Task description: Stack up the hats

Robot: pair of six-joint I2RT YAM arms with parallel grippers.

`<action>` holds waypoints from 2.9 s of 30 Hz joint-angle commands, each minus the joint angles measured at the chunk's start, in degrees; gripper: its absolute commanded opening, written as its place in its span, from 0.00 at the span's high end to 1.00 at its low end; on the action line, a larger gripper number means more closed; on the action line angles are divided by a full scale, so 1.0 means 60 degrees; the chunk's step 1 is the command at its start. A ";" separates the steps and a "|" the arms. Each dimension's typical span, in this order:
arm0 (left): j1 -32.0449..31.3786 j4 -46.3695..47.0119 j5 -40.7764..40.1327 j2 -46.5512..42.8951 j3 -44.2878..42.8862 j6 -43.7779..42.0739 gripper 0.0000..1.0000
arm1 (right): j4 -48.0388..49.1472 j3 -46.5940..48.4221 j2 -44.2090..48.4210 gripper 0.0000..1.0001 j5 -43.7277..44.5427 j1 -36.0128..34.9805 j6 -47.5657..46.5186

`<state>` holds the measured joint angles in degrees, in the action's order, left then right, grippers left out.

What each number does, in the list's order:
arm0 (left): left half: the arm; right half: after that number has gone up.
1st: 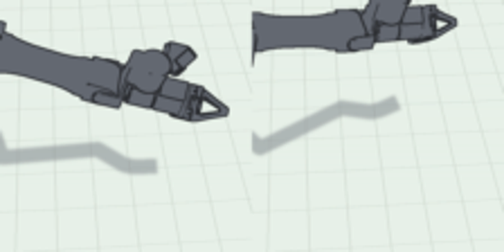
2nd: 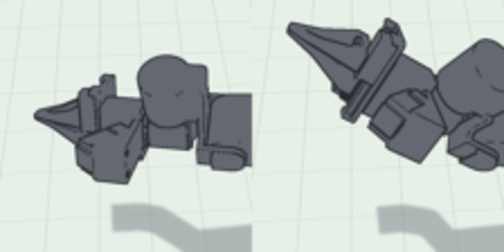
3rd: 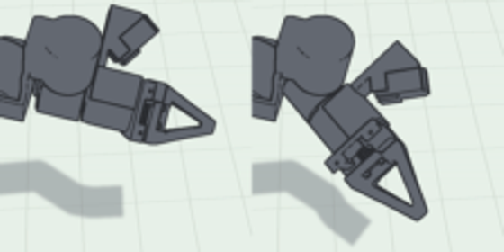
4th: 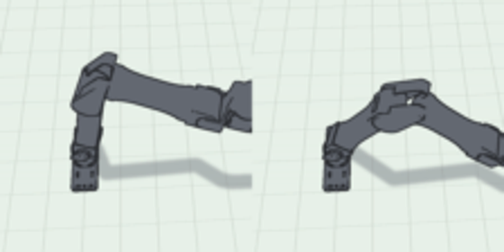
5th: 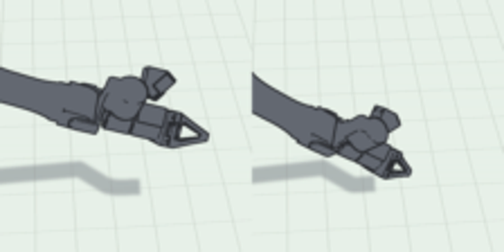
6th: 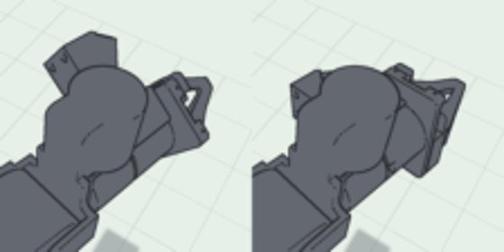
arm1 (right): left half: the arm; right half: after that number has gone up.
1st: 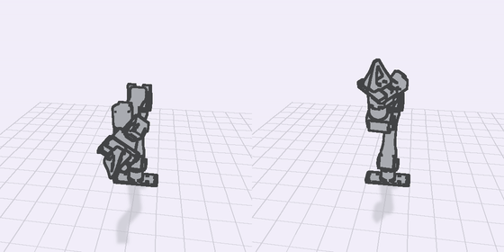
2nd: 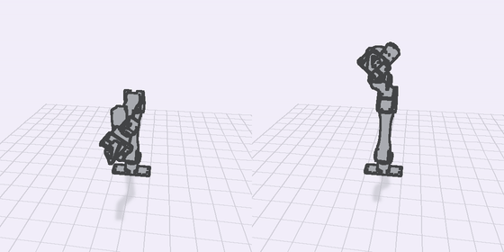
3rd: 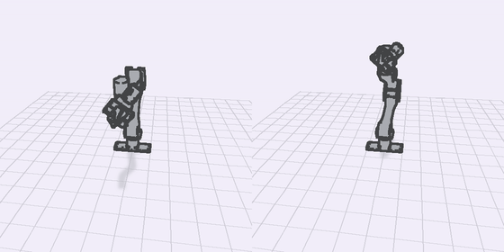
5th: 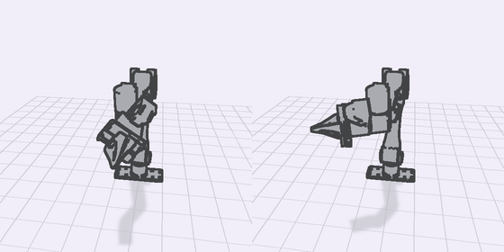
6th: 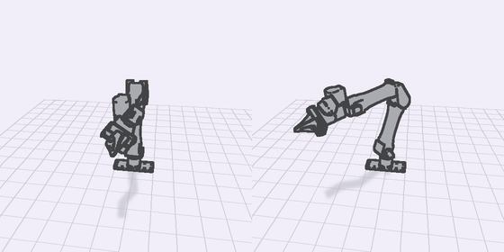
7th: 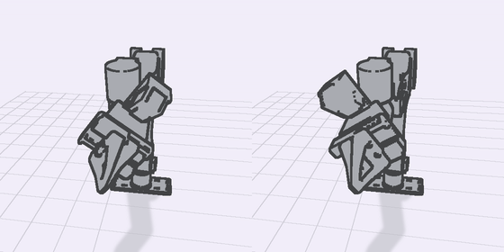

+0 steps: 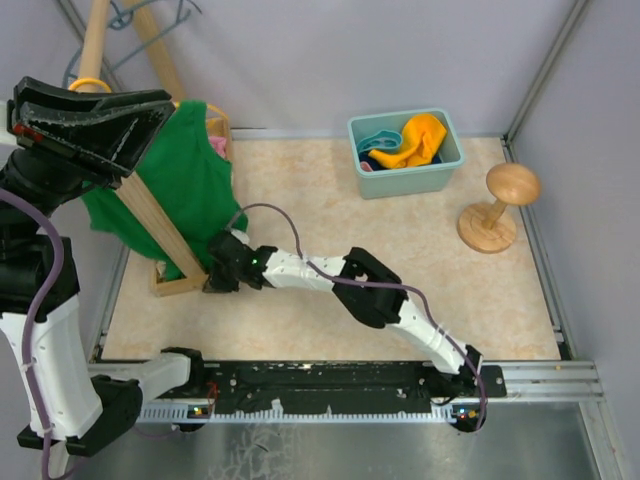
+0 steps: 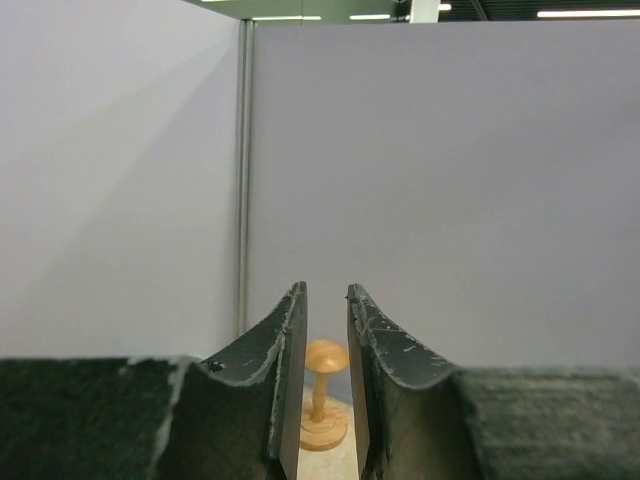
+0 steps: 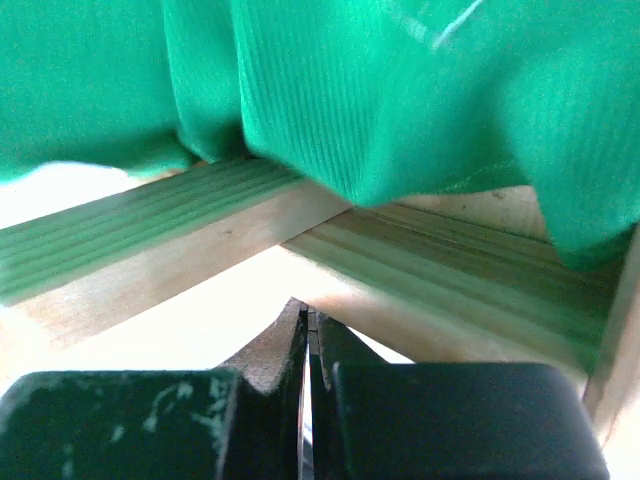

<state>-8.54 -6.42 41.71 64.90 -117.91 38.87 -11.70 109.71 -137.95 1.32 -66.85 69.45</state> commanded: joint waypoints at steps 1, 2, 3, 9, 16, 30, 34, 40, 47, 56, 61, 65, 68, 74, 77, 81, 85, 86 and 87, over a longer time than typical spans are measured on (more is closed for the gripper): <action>-0.0013 0.0185 0.0162 -0.0213 0.0764 -0.0014 0.71 | -0.0191 0.2022 -0.1074 1.00 0.0407 0.0789 -0.0992; -0.0013 0.0252 0.0154 -0.0300 0.1025 -0.0033 0.71 | -0.0223 0.2221 -0.1138 1.00 0.0213 0.0798 -0.1183; -0.0013 0.0299 0.0141 -0.0411 0.1316 -0.0083 0.71 | -0.0317 0.2223 -0.0962 1.00 0.0121 0.0800 -0.1370; -0.0013 -0.0229 -0.0005 -0.1093 0.2959 -0.1328 0.72 | 0.1290 -0.2750 0.3084 1.00 0.0312 0.0844 -0.2360; -0.0013 0.0325 0.0251 -0.1065 0.3017 -0.2218 0.72 | 0.2310 -0.6357 0.5259 1.00 0.0547 0.1532 -0.2034; -0.0006 0.0617 0.0805 0.0410 0.0597 -0.1088 0.71 | 0.1241 -0.1632 0.1148 1.00 -0.1175 0.1715 -0.2237; -0.0013 0.0448 0.0671 0.0712 -0.0014 -0.1122 0.71 | 0.0960 -0.0710 0.0495 1.00 -0.1508 0.1339 -0.2069; -0.0013 -0.0019 0.0668 0.0740 0.0206 -0.1376 0.71 | 0.0392 0.1926 -0.1246 1.00 -0.1863 0.0728 -0.1572; -0.0009 -0.0029 0.0471 0.0402 0.1319 -0.1764 0.68 | -0.0561 0.5171 -0.2985 1.00 -0.2200 0.0642 -0.1191; -0.0013 0.0565 0.0189 -0.0395 0.4407 -0.2307 0.75 | 0.1749 -0.4531 0.4198 1.00 -0.0828 0.2285 -0.3048; -0.0318 0.1581 0.0738 0.0070 0.6659 -0.1631 0.39 | 0.0376 -0.7285 0.8289 0.82 0.0507 0.3601 -0.4752; -0.1469 0.1577 0.0129 0.1424 0.6843 -0.2205 0.33 | -0.0970 -0.7987 1.0660 0.50 0.1058 0.4770 -0.5474; -0.2506 0.0681 -0.0832 0.3089 0.5731 -0.2615 0.02 | -0.2009 -0.7786 1.1696 0.37 0.1232 0.5735 -0.5743; -0.3662 -0.1204 -0.3163 0.6424 0.2527 -0.2340 0.00 | -0.4129 -0.6284 1.2407 0.36 0.2399 0.6759 -0.6346; -0.3675 -0.1988 -0.3969 0.7988 0.0965 -0.1553 0.00 | -0.5612 -0.5327 1.2386 0.39 0.3679 0.6941 -0.6321; -0.3702 -0.2727 -0.3977 0.9889 -0.1060 -0.0788 0.00 | -0.7244 -0.3912 1.2003 0.43 0.4245 0.7590 -0.5925; -0.3695 -0.3133 -0.4375 1.1091 -0.2275 -0.0531 0.00 | -0.7660 -0.3380 1.2035 0.41 0.4398 0.8083 -0.6026; -0.3679 -0.3246 -0.4554 1.1297 -0.2429 -0.0574 0.01 | -0.7673 -0.3368 1.2092 0.41 0.4301 0.8309 -0.6044; -0.3676 -0.3381 -0.4761 1.1457 -0.2569 -0.0681 0.01 | -0.7739 -0.3318 1.2130 0.40 0.4122 0.8537 -0.6015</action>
<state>-30.87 -21.56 18.02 130.23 -128.18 33.43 -53.06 87.39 -65.93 24.21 -18.74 33.54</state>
